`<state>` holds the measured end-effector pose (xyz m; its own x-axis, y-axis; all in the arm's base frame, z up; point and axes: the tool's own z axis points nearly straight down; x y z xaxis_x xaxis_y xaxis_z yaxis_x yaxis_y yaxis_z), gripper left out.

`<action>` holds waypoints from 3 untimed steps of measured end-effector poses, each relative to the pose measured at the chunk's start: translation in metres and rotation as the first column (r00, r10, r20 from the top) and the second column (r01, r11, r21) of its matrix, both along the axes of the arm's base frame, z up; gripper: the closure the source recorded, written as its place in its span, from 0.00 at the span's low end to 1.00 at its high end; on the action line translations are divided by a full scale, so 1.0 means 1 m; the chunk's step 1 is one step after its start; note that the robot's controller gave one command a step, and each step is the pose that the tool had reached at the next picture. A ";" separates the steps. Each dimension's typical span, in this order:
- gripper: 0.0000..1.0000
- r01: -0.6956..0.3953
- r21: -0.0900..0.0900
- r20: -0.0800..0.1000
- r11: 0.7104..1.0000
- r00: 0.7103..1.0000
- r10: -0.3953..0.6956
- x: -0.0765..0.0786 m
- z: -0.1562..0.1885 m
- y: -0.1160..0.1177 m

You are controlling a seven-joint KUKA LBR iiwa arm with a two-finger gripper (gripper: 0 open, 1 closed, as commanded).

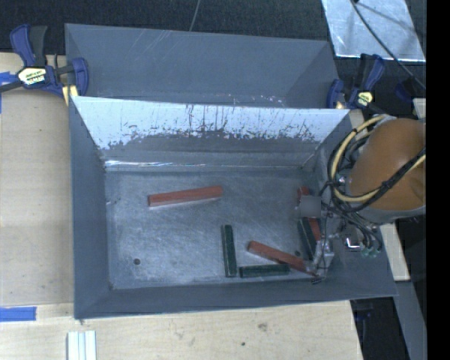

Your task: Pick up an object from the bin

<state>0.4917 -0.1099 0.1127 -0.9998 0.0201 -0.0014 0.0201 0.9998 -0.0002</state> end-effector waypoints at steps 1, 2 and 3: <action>0.00 -0.346 -0.001 0.001 0.938 0.938 0.346 -0.003 -0.028 0.035; 1.00 -0.321 0.000 0.002 0.947 0.947 0.321 -0.004 -0.040 0.039; 1.00 -0.321 0.000 0.002 0.947 0.947 0.321 -0.004 -0.040 0.039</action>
Offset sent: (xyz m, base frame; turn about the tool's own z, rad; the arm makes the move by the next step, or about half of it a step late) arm -0.0055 0.0384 -0.0427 -0.3239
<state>0.4877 -0.0710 0.0726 -0.9532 -0.3023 -0.0037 -0.3023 0.9532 -0.0005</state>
